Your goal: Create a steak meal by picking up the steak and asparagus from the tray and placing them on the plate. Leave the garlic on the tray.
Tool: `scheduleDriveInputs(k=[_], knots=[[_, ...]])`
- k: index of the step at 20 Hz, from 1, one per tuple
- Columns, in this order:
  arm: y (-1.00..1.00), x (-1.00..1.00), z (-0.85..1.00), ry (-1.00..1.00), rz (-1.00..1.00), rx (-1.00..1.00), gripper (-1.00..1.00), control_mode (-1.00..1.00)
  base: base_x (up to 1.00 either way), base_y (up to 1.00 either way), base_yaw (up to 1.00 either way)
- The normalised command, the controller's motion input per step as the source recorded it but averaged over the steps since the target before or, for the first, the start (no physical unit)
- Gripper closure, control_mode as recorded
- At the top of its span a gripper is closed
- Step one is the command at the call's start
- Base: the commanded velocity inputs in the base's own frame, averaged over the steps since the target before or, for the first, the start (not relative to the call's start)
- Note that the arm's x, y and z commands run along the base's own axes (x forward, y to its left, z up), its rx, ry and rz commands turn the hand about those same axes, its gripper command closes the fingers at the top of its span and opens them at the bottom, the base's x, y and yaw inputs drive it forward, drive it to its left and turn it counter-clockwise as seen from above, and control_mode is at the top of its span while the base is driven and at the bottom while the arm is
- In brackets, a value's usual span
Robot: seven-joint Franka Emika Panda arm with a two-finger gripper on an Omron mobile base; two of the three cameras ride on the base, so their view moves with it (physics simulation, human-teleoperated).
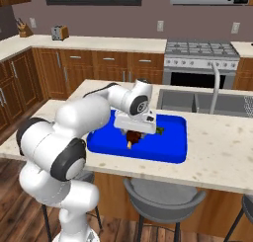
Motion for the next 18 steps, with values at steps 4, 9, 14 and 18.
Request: scheduleDriveInputs(k=[4, 9, 14, 18], knots=[[0.00, 0.13, -0.32, 0.06, 0.04, 0.00, -1.00, -1.00, 0.00, 0.00, 0.00], [0.00, 0.00, -0.41, 0.04, 0.03, 0.00, -1.00, -1.00, 0.00, 0.00, 0.00], [0.00, -0.07, -0.28, -0.03, 0.02, 0.00, 1.00, -1.00, 0.00, 0.00, 0.00], [0.00, -0.39, 0.17, -0.15, 0.00, 0.00, 1.00, -1.00, 0.00, 0.00, 0.00]])
